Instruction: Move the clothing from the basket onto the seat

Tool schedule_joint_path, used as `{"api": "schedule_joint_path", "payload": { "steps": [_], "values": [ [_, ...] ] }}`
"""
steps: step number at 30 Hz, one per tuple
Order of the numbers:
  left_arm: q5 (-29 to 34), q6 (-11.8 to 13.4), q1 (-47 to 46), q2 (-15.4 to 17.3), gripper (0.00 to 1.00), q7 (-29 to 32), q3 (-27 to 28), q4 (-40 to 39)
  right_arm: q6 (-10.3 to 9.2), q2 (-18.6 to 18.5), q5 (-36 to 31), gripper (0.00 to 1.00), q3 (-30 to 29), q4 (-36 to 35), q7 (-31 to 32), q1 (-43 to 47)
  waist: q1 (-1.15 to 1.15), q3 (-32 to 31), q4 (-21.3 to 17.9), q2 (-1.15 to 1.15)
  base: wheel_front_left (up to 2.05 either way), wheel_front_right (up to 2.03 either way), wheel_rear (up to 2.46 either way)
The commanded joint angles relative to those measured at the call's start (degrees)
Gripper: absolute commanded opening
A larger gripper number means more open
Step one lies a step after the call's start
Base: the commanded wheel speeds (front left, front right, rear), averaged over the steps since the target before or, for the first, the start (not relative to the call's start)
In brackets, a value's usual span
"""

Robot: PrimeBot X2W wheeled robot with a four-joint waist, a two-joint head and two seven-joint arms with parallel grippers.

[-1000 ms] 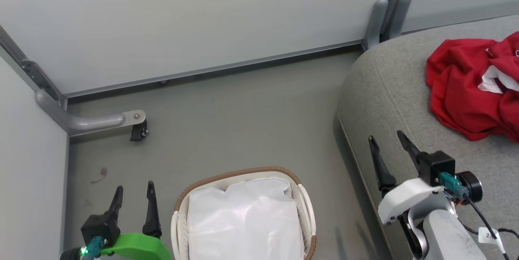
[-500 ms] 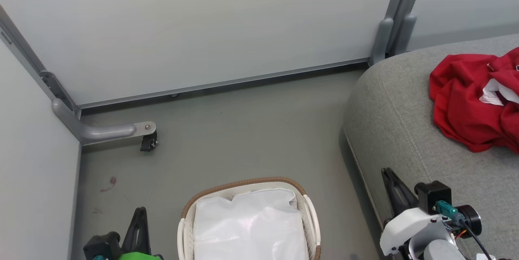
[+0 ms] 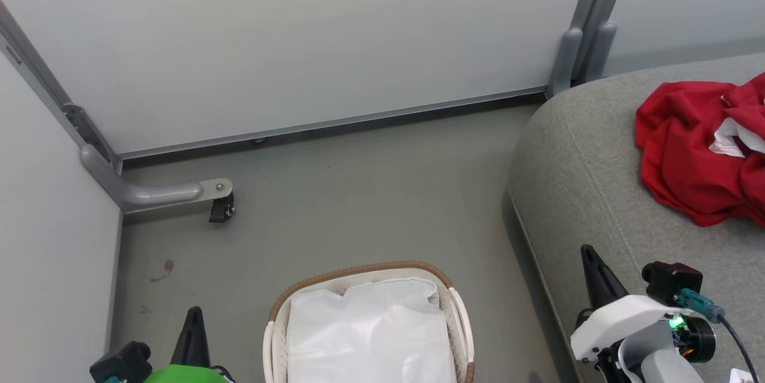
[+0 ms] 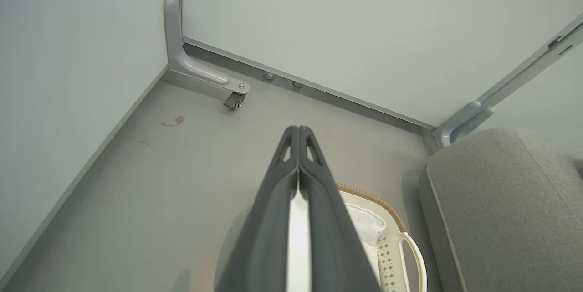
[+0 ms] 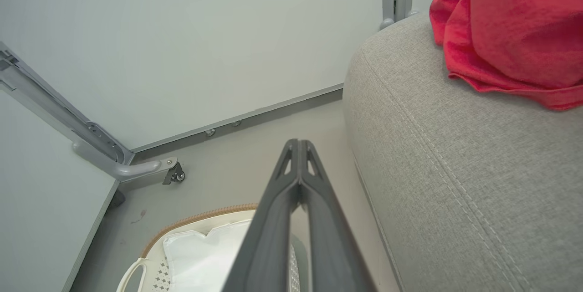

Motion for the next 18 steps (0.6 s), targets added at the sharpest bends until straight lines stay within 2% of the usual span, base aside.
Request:
{"api": "schedule_joint_path", "payload": {
  "steps": [1, 18],
  "values": [
    [-2.46, -0.28, -1.62, 0.16, 0.0, 0.52, 0.54, -1.29, -0.01, -0.25, 2.74, 0.0, -0.39, -1.41, 0.51, -0.23, 0.0, -0.01, 0.04, 0.0, 0.0, 0.0, 0.0],
    [-16.4, -0.77, -3.09, 0.24, 0.0, 4.46, 2.22, -3.29, -0.02, -0.37, 18.77, 0.0, -1.95, -4.11, 4.38, 0.41, 0.0, -0.12, 0.47, 0.0, 0.0, 0.0, 0.0]
  ]
}}
